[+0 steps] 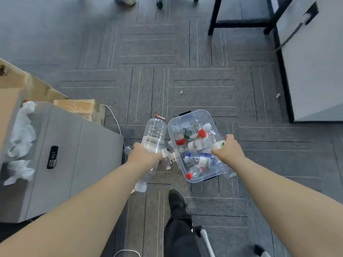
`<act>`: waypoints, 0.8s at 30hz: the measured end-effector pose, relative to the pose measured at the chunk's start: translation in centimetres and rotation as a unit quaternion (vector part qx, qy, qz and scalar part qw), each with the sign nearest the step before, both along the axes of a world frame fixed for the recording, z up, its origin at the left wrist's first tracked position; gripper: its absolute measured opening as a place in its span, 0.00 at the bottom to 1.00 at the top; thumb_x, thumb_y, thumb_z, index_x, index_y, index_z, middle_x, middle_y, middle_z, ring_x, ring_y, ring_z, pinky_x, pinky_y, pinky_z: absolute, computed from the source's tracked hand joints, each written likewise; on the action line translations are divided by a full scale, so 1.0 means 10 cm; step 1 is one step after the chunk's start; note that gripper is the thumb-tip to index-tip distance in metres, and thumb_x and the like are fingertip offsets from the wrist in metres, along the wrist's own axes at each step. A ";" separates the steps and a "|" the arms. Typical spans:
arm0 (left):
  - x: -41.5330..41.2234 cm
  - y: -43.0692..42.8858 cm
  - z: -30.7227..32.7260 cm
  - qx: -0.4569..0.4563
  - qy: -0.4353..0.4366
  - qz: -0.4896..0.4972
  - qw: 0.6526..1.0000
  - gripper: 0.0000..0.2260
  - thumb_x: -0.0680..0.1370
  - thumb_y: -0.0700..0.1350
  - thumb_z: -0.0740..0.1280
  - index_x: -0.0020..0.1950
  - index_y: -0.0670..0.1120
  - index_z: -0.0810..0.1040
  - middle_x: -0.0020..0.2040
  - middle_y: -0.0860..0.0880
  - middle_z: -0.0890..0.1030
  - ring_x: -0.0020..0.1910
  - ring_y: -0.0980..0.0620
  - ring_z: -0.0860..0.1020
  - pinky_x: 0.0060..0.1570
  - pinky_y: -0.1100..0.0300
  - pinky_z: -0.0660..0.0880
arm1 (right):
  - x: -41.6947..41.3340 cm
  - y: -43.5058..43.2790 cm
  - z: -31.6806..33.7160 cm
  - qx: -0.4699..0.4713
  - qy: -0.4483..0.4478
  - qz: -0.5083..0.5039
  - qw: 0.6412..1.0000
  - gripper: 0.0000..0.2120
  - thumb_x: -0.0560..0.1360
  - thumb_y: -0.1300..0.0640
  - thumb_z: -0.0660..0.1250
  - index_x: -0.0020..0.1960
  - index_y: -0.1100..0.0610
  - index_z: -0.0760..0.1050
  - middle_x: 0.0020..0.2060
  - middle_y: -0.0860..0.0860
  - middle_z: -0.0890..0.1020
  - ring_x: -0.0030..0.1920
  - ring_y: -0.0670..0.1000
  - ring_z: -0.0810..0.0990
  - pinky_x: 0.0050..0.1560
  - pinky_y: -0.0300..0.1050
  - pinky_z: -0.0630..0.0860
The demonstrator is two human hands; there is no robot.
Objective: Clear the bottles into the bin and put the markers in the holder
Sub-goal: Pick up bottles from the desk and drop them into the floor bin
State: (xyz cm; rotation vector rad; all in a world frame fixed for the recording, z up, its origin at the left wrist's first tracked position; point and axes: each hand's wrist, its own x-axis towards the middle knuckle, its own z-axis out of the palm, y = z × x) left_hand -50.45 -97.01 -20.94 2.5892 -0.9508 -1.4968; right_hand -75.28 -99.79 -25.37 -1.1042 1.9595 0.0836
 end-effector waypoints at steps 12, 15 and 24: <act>-0.74 -0.31 -0.31 0.009 0.059 0.034 0.998 0.37 0.73 0.49 0.72 0.74 0.40 0.55 0.65 0.42 0.71 0.50 0.45 0.72 0.45 0.55 0.69 | -0.29 0.08 -0.32 0.028 -0.014 -0.028 0.999 0.26 0.75 0.52 0.67 0.67 0.63 0.64 0.62 0.60 0.75 0.55 0.58 0.75 0.45 0.43 0.66; -0.83 -0.37 -0.33 -0.001 0.071 0.033 0.997 0.38 0.72 0.52 0.73 0.73 0.42 0.57 0.67 0.42 0.72 0.59 0.42 0.74 0.52 0.54 0.71 | -0.34 0.07 -0.27 0.021 -0.015 -0.027 0.999 0.26 0.76 0.52 0.66 0.68 0.63 0.64 0.63 0.60 0.74 0.54 0.57 0.74 0.45 0.43 0.66; -0.42 -0.09 -0.04 -0.013 0.051 0.045 0.998 0.37 0.73 0.52 0.72 0.75 0.42 0.57 0.66 0.43 0.72 0.59 0.44 0.75 0.47 0.55 0.73 | -0.12 0.13 0.08 0.038 -0.024 0.028 0.999 0.25 0.75 0.52 0.66 0.67 0.63 0.65 0.63 0.60 0.74 0.51 0.56 0.72 0.47 0.44 0.67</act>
